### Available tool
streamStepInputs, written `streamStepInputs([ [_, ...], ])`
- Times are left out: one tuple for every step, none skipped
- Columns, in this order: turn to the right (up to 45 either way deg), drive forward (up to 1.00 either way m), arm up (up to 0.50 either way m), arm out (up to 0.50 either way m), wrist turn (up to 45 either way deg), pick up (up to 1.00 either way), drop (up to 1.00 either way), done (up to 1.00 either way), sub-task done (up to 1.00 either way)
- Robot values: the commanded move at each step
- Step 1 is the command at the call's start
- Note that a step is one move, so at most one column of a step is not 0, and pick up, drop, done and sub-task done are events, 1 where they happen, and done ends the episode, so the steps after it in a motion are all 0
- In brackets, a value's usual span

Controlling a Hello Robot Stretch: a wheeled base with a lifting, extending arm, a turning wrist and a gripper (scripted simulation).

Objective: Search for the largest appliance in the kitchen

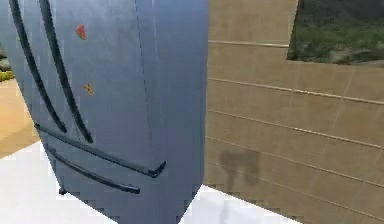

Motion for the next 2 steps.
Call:
streamStepInputs([
  [-21.0,0.0,0.0,0.0,0.0,0.0,0.0,0.0,0.0],
  [0.0,0.0,0.0,0.0,0.0,0.0,0.0,1.0,0.0],
])
